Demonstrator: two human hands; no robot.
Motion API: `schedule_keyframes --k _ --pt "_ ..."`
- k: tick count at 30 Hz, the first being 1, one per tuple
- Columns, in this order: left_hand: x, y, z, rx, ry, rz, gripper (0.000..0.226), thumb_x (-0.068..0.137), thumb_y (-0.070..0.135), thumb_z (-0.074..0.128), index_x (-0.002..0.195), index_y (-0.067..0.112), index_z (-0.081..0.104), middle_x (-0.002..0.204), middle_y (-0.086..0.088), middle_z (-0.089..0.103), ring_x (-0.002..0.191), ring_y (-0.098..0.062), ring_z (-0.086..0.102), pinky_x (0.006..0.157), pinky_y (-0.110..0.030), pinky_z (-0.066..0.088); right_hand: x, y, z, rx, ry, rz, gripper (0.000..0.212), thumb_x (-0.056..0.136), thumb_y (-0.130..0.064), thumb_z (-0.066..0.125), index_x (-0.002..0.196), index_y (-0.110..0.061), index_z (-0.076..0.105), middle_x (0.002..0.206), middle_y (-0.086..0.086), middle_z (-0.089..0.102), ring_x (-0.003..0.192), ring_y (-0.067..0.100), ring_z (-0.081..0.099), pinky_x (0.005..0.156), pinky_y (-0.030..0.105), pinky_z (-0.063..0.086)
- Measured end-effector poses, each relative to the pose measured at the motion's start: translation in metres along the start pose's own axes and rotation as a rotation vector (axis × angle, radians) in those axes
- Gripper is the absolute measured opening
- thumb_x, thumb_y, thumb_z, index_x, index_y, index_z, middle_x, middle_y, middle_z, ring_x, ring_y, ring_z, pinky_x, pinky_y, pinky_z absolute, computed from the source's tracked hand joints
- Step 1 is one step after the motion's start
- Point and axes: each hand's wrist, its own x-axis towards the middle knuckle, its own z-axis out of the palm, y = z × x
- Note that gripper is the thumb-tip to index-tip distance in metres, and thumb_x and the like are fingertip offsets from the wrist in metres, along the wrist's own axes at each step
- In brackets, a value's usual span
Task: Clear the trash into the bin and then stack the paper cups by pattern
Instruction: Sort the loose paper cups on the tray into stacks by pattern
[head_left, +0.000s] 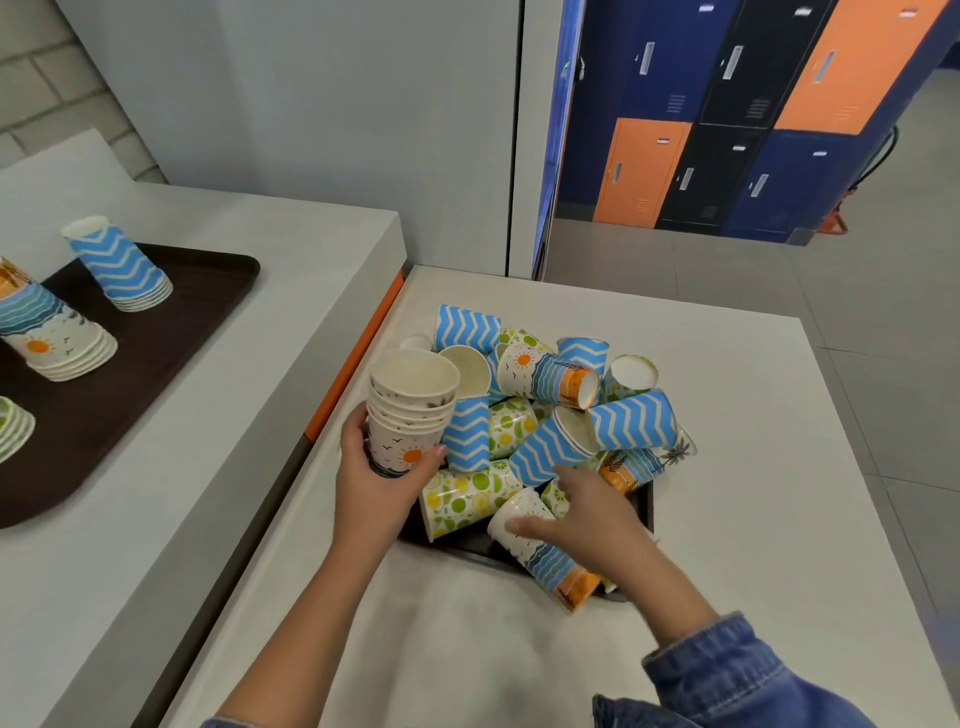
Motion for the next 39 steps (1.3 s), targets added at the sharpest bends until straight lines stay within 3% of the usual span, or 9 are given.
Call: schedule_keyframes --k 2,5,9,16,24,28,31,35,39 --pt "0.002 0.003 -0.003 -0.019 0.030 0.004 0.074 0.067 0.013 0.084 0.124 0.036 0.042 0.115 0.026 0.054 0.101 0.018 0.054 0.074 -0.004 0.047 0.008 0.013 0.027 -0.290 0.081 0.011 0.085 0.071 -0.061 0.068 0.136 -0.015 0.040 0.134 0.004 0.047 0.122 0.020 0.047 0.097 0.030 0.040" --pt "0.004 0.006 -0.006 -0.013 0.051 0.008 0.078 0.067 0.018 0.084 0.134 0.024 0.042 0.124 0.012 0.056 0.110 0.004 0.056 0.079 -0.011 0.048 0.017 0.021 0.056 -0.557 0.176 -0.020 0.075 0.078 -0.062 0.059 0.130 -0.013 0.040 0.127 0.005 0.048 0.116 0.022 0.045 0.096 0.033 0.037" --pt "0.003 0.008 -0.014 -0.022 0.069 0.008 0.080 0.068 0.022 0.083 0.136 0.026 0.041 0.131 0.008 0.054 0.116 -0.008 0.056 0.090 -0.029 0.050 0.025 0.027 0.072 -0.635 0.238 -0.047 0.072 0.079 -0.058 0.059 0.130 -0.011 0.040 0.125 0.006 0.048 0.115 0.025 0.046 0.096 0.036 0.035" --pt "0.003 0.010 -0.028 -0.031 0.082 -0.016 0.072 0.071 0.021 0.081 0.132 0.026 0.044 0.121 0.011 0.056 0.107 -0.003 0.057 0.090 -0.035 0.051 0.031 0.031 0.078 -0.623 0.231 -0.089 0.065 0.082 -0.049 0.058 0.131 -0.011 0.039 0.126 0.007 0.047 0.116 0.025 0.045 0.096 0.035 0.035" --pt "-0.008 -0.002 -0.025 -0.040 0.042 -0.031 0.078 0.068 0.018 0.082 0.135 0.023 0.043 0.128 0.007 0.057 0.114 -0.007 0.057 0.093 -0.035 0.051 0.020 0.016 0.038 -0.071 0.381 -0.145 0.060 0.066 -0.050 0.070 0.113 -0.017 0.055 0.103 0.001 0.059 0.097 0.020 0.057 0.078 0.031 0.044" --pt "-0.013 -0.005 -0.017 -0.025 0.004 -0.036 0.073 0.068 0.017 0.084 0.125 0.041 0.044 0.122 0.019 0.057 0.109 0.007 0.056 0.085 -0.018 0.049 0.012 -0.010 -0.004 0.279 0.416 -0.205 0.048 0.069 -0.038 0.076 0.108 -0.027 0.053 0.094 -0.010 0.060 0.081 0.005 0.057 0.063 0.021 0.044" --pt "-0.017 -0.008 -0.011 0.003 -0.034 -0.049 0.075 0.066 0.018 0.085 0.127 0.034 0.044 0.118 0.024 0.056 0.104 0.012 0.056 0.078 -0.010 0.047 0.012 -0.032 -0.034 0.573 0.452 -0.271 0.046 0.073 -0.027 0.078 0.112 -0.027 0.053 0.096 -0.014 0.061 0.080 -0.010 0.056 0.062 0.009 0.045" --pt "-0.021 -0.010 -0.001 0.036 -0.089 -0.050 0.072 0.066 0.018 0.085 0.124 0.032 0.045 0.116 0.018 0.059 0.106 -0.001 0.058 0.082 -0.016 0.048 0.014 -0.065 -0.057 0.790 0.503 -0.339 0.056 0.073 -0.028 0.078 0.122 -0.019 0.053 0.114 -0.004 0.063 0.102 0.009 0.061 0.079 0.023 0.052" --pt "-0.022 -0.010 0.006 0.063 -0.120 -0.051 0.078 0.065 0.023 0.085 0.131 0.027 0.043 0.124 0.010 0.057 0.112 -0.007 0.056 0.088 -0.020 0.049 0.020 -0.088 -0.053 0.893 0.416 -0.390 0.057 0.071 -0.029 0.081 0.119 -0.021 0.052 0.115 -0.003 0.063 0.104 0.013 0.062 0.087 0.036 0.055"
